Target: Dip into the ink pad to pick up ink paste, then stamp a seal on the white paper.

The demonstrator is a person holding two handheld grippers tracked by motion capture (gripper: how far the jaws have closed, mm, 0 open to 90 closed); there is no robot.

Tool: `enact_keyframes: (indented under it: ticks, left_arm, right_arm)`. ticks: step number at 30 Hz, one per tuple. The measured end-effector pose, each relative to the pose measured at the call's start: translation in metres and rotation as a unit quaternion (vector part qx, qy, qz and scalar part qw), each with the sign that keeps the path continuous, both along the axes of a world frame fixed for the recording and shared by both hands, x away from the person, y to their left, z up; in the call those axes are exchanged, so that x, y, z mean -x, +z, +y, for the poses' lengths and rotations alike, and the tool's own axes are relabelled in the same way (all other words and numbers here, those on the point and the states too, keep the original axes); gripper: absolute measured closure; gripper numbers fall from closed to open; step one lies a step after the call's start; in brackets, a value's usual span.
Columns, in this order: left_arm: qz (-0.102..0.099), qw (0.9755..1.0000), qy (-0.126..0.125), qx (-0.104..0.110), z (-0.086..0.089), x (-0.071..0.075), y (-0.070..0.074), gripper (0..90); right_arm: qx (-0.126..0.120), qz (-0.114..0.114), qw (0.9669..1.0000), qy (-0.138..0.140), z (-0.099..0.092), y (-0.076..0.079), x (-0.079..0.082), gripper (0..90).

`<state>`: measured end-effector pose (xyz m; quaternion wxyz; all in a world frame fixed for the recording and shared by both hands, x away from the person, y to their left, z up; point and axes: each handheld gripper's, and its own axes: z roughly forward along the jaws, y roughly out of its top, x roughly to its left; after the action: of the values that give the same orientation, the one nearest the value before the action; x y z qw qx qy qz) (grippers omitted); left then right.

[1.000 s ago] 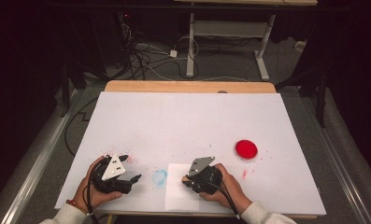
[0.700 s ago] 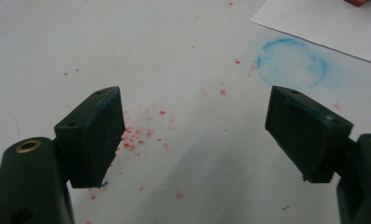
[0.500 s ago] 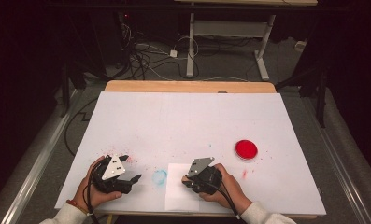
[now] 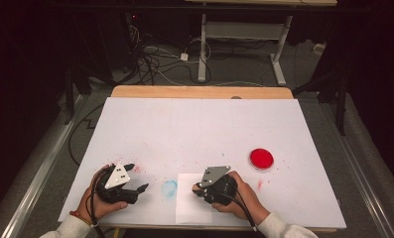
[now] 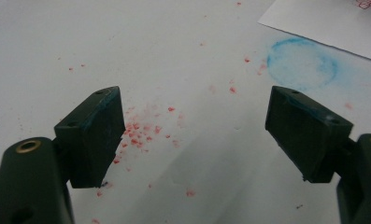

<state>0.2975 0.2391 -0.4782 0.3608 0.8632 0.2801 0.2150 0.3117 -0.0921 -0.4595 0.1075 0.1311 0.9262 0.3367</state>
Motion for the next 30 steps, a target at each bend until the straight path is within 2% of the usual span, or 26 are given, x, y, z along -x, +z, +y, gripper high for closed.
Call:
enact_keyframes:
  ticks: [8,18,23,30]
  left_arm:
    - [0.001,1.0,-0.002,-0.002,-0.002,0.001,0.0,18.9]
    - [0.003,1.0,0.001,-0.002,-0.002,0.0,0.0,18.9]
    - [0.002,1.0,-0.003,-0.007,-0.005,0.001,0.0,18.9]
    - [0.0,0.9999,-0.004,-0.01,-0.004,0.001,0.0,18.9]
  right_arm:
    - [-0.019,-0.008,0.9997,-0.013,-0.01,0.013,0.0,75.9]
    - [-0.027,-0.014,0.9994,-0.014,-0.014,0.02,-0.001,75.9]
    - [-0.031,-0.018,0.999,-0.026,-0.022,0.026,0.0,75.9]
    - [-0.041,-0.037,0.9973,-0.048,-0.039,0.038,-0.003,76.0]
